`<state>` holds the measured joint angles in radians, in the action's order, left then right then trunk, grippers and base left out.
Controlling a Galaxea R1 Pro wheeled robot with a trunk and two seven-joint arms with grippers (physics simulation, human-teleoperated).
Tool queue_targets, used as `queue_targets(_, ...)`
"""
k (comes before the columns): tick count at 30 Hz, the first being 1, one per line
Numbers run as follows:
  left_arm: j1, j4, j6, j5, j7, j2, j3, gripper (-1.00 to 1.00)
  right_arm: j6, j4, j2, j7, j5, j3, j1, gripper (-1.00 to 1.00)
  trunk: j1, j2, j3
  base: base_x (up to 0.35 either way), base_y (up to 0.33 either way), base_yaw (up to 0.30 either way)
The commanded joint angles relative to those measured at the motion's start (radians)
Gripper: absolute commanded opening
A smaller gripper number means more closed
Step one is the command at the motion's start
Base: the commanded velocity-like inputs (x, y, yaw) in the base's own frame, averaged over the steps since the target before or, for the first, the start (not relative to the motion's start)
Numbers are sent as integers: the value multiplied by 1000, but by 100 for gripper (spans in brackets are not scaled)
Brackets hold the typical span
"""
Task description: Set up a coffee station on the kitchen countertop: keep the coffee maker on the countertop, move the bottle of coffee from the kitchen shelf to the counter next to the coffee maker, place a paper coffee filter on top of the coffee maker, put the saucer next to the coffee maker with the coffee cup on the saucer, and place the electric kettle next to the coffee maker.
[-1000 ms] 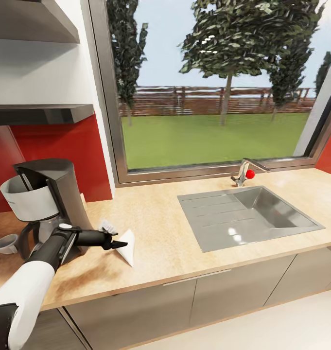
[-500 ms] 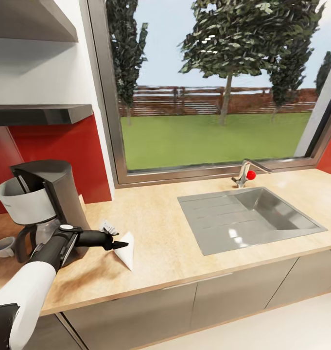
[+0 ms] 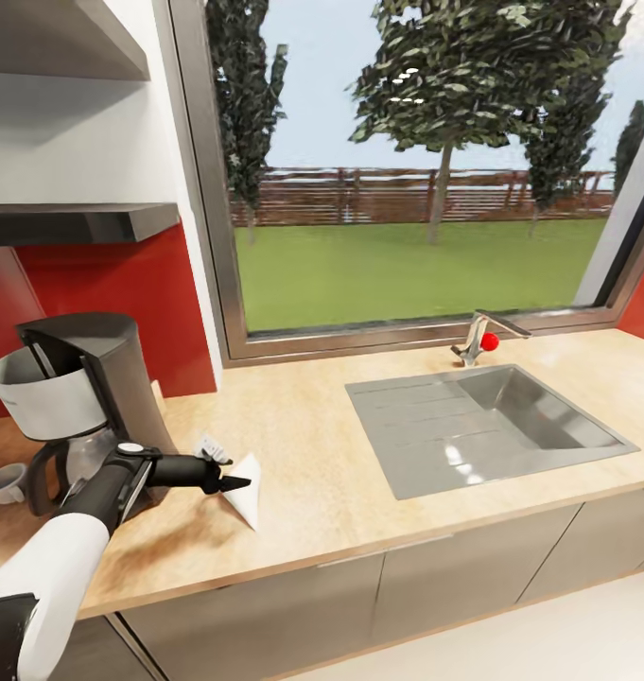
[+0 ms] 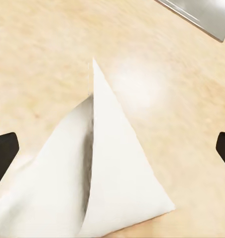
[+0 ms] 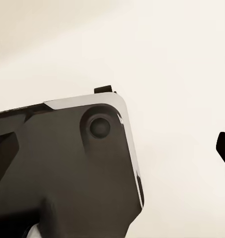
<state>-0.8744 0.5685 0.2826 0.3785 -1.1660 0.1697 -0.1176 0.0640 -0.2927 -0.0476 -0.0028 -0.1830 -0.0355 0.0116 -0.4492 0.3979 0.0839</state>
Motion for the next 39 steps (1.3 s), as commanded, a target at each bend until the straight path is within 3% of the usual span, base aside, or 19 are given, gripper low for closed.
queue_targets(1,0,1,10,8,-7,-1,-7,100,3,1,0,0,-9,0,1,100,-1,2,2,92,0,0)
queue_targets(10,37,-1,8,7,-7,-2,-7,100,4,1,-1,0,-9,0,1,100,-1,2,2,11,0,0)
queue_targets(24,40,-1,8,4,-10,-4,-8,100,4,1,0,0,-9,0,1,100,-1,2,2,0,0,0)
queue_targets(31,40,-1,10,6,-11,-30,-7,100,4,1,-1,0,-9,0,1,100,-1,2,2,0,0,0)
queue_targets(39,40,-1,10,7,-11,-42,-7,100,4,1,-1,0,-9,-1,1,100,-1,2,2,0,0,0)
